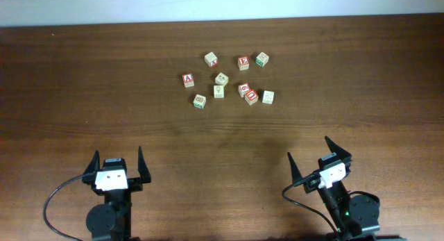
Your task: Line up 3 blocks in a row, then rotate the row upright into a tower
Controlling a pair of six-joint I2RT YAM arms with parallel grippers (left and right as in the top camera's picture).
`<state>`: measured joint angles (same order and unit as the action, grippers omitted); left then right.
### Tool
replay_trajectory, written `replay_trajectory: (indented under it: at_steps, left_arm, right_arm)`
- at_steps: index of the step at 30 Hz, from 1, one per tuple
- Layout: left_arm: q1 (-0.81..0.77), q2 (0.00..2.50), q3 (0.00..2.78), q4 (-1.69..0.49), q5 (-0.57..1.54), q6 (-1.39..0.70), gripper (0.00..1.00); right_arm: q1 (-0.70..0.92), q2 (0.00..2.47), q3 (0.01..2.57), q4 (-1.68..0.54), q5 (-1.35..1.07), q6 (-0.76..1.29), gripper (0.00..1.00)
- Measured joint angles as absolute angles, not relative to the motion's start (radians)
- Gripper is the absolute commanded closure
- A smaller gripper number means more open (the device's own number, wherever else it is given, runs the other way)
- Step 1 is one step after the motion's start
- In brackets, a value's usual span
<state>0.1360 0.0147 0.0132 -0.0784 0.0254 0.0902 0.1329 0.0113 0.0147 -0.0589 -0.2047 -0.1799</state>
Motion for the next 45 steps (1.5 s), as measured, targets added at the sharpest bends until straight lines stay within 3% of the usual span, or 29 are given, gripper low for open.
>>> replay_trajectory:
  at_steps: [45]
  left_arm:
    - [0.136,0.015,0.013,-0.047,0.026,0.09,0.01]
  right_arm:
    - [0.133,0.011,0.015,-0.058,-0.205,-0.18,0.01]
